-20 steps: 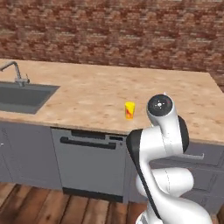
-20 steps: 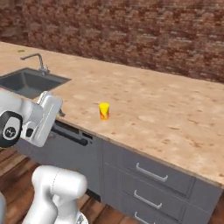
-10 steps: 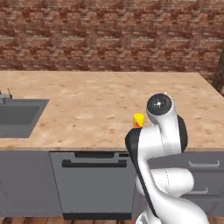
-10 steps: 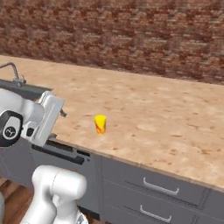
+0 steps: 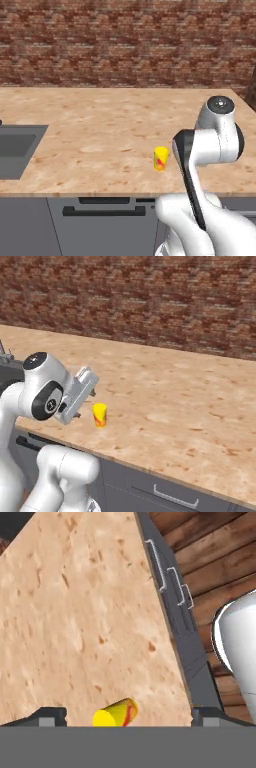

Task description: Move the cup from next to the sink to the open cabinet. Then, move the bowl with the broccoli to the fridge to clear the area for faucet cleaning.

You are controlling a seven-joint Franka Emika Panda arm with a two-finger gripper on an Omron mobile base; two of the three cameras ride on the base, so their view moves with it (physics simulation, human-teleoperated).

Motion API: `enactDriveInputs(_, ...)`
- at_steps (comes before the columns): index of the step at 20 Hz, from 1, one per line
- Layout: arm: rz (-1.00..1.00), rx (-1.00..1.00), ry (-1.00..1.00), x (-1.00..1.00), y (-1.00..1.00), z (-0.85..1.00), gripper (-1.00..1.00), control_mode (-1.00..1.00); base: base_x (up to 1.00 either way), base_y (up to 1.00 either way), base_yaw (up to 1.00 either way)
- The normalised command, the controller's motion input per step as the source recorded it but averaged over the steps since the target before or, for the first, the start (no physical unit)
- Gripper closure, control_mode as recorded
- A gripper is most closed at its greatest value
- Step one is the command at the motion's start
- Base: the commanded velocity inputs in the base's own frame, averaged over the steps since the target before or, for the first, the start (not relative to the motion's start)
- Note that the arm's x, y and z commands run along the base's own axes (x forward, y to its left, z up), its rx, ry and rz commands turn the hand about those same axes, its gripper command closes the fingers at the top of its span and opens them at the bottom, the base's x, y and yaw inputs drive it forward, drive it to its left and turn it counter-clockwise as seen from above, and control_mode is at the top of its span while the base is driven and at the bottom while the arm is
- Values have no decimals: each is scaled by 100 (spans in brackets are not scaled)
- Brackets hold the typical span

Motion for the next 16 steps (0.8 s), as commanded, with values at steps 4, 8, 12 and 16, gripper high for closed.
enactDriveInputs(4, 17, 70, 40, 4, -87, -32, -100, -100, 0, 0, 0)
enactDriveInputs(8, 31, 69, 25, 0, -67, -66, -100, -100, 0, 0, 0)
enactDriveInputs(12, 26, 54, -3, 4, -23, -57, -100, -100, 0, 0, 0)
enactDriveInputs(16, 5, 43, -25, 24, 0, -52, -100, -100, 0, 0, 0)
